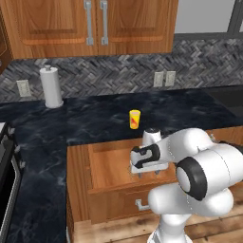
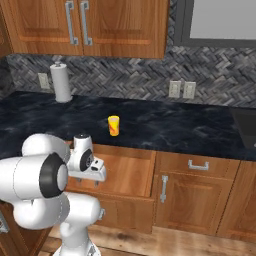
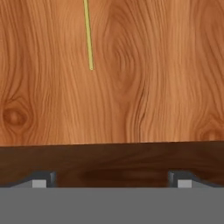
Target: Pick up the straw from the left drawer and put it inside the smoothie cup.
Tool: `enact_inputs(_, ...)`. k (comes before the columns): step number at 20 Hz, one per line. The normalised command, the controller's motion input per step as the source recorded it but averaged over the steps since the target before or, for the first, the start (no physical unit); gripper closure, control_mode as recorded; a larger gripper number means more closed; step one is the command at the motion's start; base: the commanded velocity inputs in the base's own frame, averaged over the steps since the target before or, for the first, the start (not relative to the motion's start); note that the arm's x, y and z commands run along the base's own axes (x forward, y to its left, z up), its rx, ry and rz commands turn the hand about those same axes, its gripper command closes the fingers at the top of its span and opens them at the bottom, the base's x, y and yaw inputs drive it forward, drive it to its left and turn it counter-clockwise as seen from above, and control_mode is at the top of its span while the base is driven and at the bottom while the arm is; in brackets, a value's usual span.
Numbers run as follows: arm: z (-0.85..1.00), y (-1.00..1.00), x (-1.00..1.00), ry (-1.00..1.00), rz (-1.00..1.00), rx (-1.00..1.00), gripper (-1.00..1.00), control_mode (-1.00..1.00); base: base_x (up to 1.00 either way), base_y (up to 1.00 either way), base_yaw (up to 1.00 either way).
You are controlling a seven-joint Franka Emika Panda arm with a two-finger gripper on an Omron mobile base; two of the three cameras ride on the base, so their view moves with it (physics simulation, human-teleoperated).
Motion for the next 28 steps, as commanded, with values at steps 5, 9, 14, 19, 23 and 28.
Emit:
enact_inputs(5, 0.0, 0.09, 0.4, 0.01, 0.0, 0.0, -1.0, -1.0, 0.0, 0.0, 0.0)
enact_inputs(9, 0.0, 0.09, 0.43, 0.0, 0.0, 0.0, -1.0, -1.0, 0.0, 0.0, 0.0)
enact_inputs(14, -0.07, 0.15, 0.48, 0.0, 0.0, 0.0, -1.0, -1.0, 0.0, 0.0, 0.0)
enact_inputs(19, -0.18, 0.11, 0.43, 0.0, 0.0, 0.0, -1.0, -1.0, 0.0, 0.0, 0.0)
enact_inputs(23, -0.33, 0.05, 0.33, -0.01, 0.0, 0.0, -1.0, -1.0, 0.0, 0.0, 0.0)
enact_inputs(28, -0.41, 0.0, 0.27, -0.05, 0.0, 0.0, -1.0, -1.0, 0.0, 0.0, 0.0)
